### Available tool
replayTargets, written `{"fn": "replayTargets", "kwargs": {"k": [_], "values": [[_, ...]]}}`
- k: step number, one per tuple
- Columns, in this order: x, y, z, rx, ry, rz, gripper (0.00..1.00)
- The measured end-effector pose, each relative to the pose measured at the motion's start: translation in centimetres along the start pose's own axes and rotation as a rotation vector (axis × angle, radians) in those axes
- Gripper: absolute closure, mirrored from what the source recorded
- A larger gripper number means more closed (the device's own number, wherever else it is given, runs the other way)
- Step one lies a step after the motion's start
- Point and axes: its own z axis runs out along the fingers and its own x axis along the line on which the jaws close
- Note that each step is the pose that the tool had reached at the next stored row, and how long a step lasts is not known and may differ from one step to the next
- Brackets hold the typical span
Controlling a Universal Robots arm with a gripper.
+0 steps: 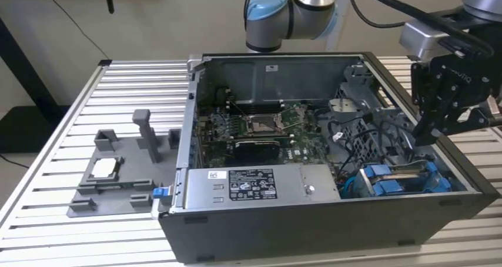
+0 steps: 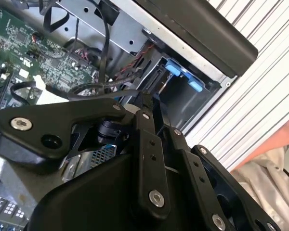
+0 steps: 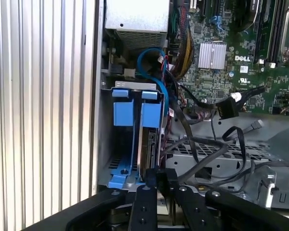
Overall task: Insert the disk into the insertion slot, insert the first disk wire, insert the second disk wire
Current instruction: 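Insert the first disk wire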
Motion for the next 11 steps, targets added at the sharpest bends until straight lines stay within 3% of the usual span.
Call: {"fn": "replayTargets", "kwargs": {"k": [4,8,11], "values": [[0.0,-0.07,0.38,-0.0043,-0.0031,0.007,0.8],[0.0,-0.16,0.65,-0.0067,-0.0159,0.012,0.8],[0.03,-0.19,0.87,-0.0103,-0.0218,0.015,0.8]]}}
